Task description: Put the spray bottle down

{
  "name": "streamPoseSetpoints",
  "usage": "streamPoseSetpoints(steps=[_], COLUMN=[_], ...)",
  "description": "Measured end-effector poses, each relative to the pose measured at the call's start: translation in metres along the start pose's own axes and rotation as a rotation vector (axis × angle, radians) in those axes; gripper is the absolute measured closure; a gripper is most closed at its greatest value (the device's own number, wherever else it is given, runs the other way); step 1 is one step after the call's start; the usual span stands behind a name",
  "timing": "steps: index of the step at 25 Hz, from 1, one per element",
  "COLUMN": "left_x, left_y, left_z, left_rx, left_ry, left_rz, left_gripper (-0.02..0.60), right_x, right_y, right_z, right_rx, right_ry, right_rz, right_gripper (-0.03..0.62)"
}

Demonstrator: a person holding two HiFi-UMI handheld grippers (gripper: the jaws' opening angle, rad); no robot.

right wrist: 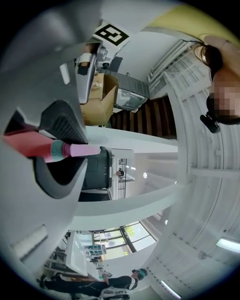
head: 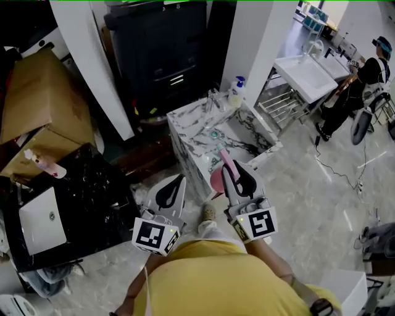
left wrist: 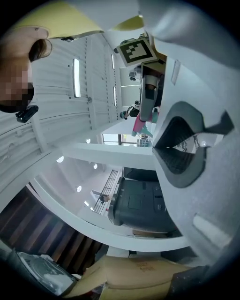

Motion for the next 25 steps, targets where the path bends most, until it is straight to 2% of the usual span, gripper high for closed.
streamPoseSetpoints(steps=[4,12,18,25], left_x=[0.042,0.109,0.143,0.165], left_y=[0.011,0.025,0.024,0.019], left_z=[-0.015,-0.035,-0.038,-0.060], left_rx=[-0.012,-0.051,-0.062,-0.053], left_ry=[0.041,0.149,0.170,0.178], left_rz=[0.002,-0.007,-0.036,-0.066], left_gripper=[0.581,0.581,0.581,0.581], right_x=[0.044,0.107,0.144,0.186], right_y=[0.004,0.011,-0.005,-0.025], right_z=[0.042,0.095,0.126,0.132], right_rx=[-0.001,0.004,0.017,0.009], right_ry=[0.043,0.164,0.209,0.226], right_rz=[0.009,0.005,-0.010,-0.036], right_gripper=[0.508,0.508,0.508,0.508])
Point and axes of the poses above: the fingertips, and each gripper's own axes: x forward along the fingers, z to its right, y out of its top, the point moved 5 cm from there along -x, backward along the fingers, and after that the axes turned 15 degrees about -z, right-handed, at the moved point
